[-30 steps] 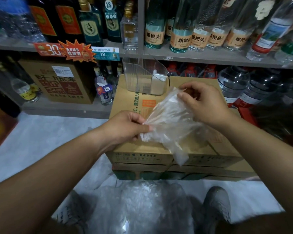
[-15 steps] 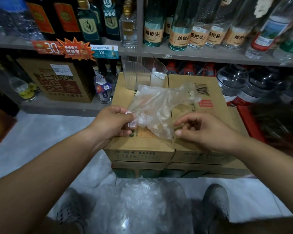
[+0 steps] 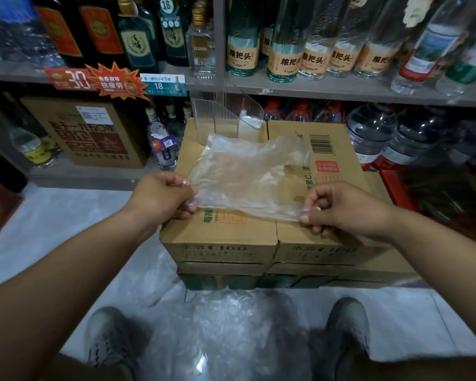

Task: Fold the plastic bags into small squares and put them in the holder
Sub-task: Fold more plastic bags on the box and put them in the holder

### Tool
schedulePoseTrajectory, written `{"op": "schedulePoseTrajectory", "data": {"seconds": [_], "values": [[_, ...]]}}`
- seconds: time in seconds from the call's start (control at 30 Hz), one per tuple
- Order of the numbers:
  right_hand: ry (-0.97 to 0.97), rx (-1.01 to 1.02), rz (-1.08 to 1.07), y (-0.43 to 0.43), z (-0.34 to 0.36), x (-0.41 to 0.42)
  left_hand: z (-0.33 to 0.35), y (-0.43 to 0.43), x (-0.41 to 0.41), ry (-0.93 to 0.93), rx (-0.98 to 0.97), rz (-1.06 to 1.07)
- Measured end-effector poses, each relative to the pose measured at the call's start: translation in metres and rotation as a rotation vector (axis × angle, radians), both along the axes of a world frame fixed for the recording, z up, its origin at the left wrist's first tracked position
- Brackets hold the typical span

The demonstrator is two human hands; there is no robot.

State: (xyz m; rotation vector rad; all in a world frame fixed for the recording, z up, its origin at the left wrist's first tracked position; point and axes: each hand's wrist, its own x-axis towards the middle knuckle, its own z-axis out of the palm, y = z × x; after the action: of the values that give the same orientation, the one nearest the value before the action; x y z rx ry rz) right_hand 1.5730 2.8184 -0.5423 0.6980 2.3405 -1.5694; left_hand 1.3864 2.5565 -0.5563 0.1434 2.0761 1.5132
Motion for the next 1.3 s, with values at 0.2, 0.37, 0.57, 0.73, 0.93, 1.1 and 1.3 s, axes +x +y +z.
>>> {"op": "schedulePoseTrajectory", "data": {"seconds": [0.2,0.37,0.57,0.73,0.93,1.1,1.3], "values": [[-0.074,-0.137,-0.208,0.023,0.001,-0.001,-0.002,-0.001,0.001,0.069,-0.067,-0.016],[-0.084,-0.147,-0.3,0.028,0.0,-0.001,-0.004,-0.003,-0.001,0.078,-0.086,-0.009],[-0.193,0.069,-0.218,0.031,0.003,0.001,-0.004,-0.005,-0.005,0.076,-0.159,-0.072],[-0.279,0.211,-0.103,0.03,0.017,-0.004,0.007,-0.006,-0.014,0.13,-0.346,-0.248],[0.066,0.085,-0.417,0.029,0.024,-0.048,0.009,0.015,-0.029,0.159,-0.209,-0.082],[0.206,-0.108,-0.612,0.024,0.018,-0.087,-0.001,0.033,-0.04,0.19,-0.125,0.028],[0.233,-0.222,-0.632,0.028,0.006,-0.097,-0.008,0.043,-0.05,0.097,0.029,0.067]]}}
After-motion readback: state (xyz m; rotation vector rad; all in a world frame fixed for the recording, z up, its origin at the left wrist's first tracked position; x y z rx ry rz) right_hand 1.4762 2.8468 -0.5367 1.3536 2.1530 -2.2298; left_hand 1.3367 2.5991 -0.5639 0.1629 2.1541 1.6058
